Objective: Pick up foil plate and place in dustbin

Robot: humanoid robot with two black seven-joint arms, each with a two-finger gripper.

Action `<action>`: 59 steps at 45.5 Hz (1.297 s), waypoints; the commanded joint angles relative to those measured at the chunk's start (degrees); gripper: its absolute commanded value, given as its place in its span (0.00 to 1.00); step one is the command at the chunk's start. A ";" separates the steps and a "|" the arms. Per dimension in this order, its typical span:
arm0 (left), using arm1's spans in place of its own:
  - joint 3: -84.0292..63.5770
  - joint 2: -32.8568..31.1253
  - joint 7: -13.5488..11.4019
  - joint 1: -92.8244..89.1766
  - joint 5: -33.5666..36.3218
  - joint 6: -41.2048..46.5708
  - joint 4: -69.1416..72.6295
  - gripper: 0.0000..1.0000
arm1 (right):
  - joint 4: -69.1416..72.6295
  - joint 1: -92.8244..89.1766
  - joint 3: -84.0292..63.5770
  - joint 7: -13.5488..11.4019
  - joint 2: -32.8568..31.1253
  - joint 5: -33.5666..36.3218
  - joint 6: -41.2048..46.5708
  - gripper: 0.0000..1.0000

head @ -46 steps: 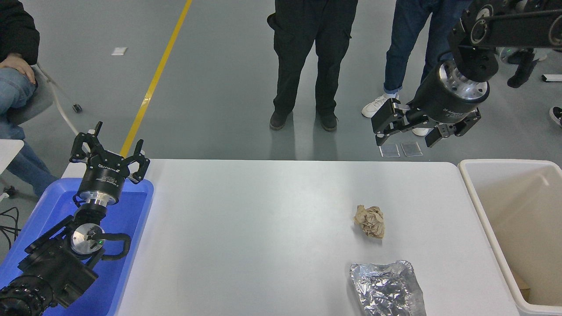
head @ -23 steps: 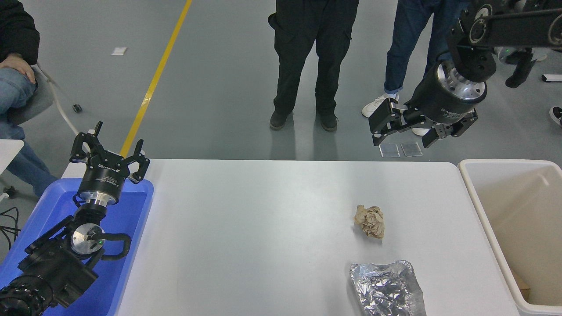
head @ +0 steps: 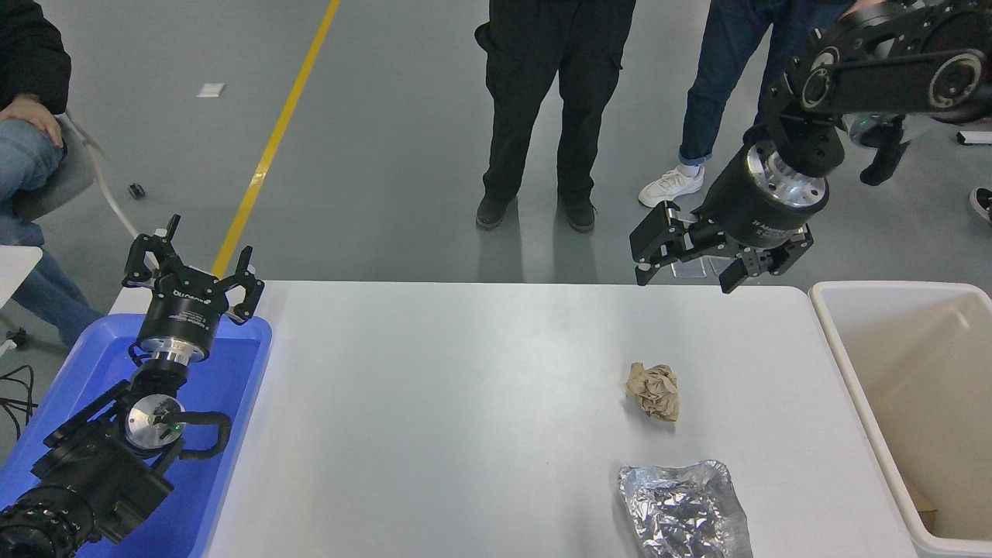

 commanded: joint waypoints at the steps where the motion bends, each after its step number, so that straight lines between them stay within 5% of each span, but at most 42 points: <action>1: 0.00 0.00 0.08 0.00 0.04 -0.06 -0.01 0.98 | -5.44 -13.24 1.31 -0.09 1.21 0.28 -17.58 1.00; 7: 0.00 0.00 0.00 0.00 0.04 -0.06 -0.01 0.98 | -10.45 -22.29 1.22 -0.18 5.07 -1.56 -23.67 1.00; 23: 0.00 0.00 -0.09 0.00 -0.05 -0.06 -0.01 0.98 | -18.90 -34.78 2.89 -0.26 6.92 -20.19 -26.48 1.00; 59: 0.00 0.00 -0.09 0.00 -0.05 -0.06 -0.01 0.98 | -15.56 -37.43 3.16 -0.18 9.12 -24.85 -21.56 1.00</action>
